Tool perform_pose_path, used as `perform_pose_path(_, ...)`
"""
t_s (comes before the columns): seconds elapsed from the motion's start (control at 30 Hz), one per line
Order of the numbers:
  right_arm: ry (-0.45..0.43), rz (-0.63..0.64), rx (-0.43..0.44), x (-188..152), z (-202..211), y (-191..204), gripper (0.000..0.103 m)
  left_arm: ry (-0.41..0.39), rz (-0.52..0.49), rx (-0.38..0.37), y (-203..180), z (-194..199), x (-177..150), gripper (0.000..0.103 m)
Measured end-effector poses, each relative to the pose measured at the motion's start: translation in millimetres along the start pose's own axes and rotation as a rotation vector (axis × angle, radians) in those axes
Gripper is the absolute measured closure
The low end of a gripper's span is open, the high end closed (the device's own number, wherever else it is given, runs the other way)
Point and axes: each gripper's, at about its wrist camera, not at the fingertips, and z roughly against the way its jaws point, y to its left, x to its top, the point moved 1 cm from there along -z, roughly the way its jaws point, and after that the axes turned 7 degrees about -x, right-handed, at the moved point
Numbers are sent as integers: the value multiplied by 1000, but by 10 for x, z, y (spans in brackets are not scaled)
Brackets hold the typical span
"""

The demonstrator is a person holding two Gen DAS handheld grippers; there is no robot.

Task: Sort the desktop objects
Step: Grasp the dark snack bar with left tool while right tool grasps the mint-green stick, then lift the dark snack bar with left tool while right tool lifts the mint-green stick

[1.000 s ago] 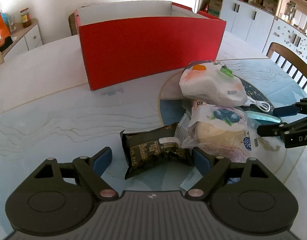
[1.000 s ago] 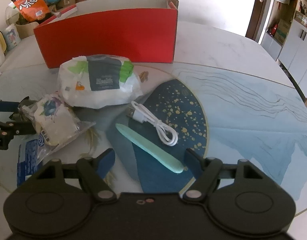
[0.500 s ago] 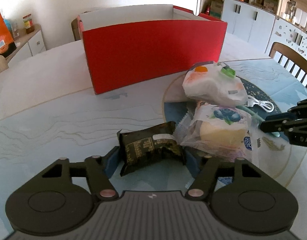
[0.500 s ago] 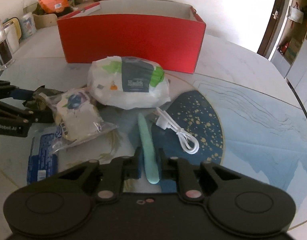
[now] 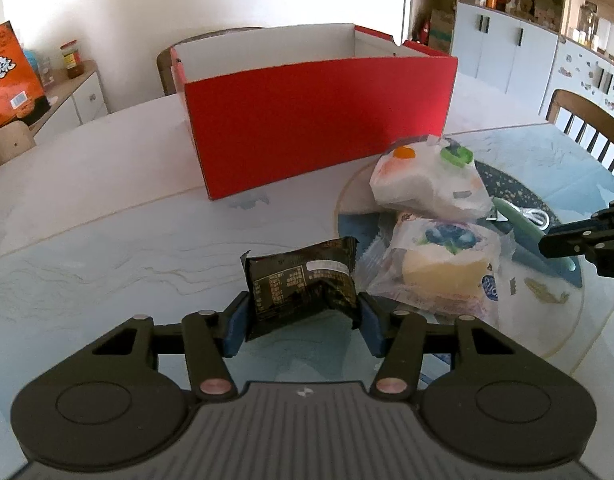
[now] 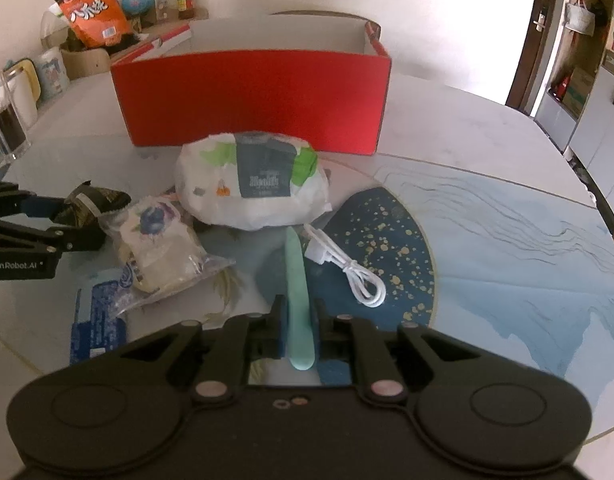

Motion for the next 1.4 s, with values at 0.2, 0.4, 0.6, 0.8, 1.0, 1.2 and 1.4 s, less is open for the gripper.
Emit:
perform_pose_path(0.2, -8, -9, 5, 6, 94, -38, 92, -12, 6, 13, -41, 148, 37, 48)
perform_pose_path(0.4, -23, -14, 10, 22, 214, -88, 92, -35, 4, 25, -100, 303, 104, 48)
perform_pose_path(0.6, -43, -27, 21, 70, 334, -125, 92, -48, 1, 33, -145, 426, 137, 48)
perform_pose_path(0.8, -66, -40, 35, 128, 464, -142, 92, -66, 8, 38, -154, 576, 193, 48)
perform_pose_path(1.0, -97, -40, 54, 236, 592, -117, 92, -90, 2, 39, -177, 728, 296, 48)
perform_pose_path(1.2, -110, -52, 72, 347, 704, -76, 92, -99, -1, 33, -210, 813, 407, 48)
perform_pose_path(1.4, -135, -59, 87, 469, 796, -51, 92, -116, -13, 20, -247, 849, 539, 48)
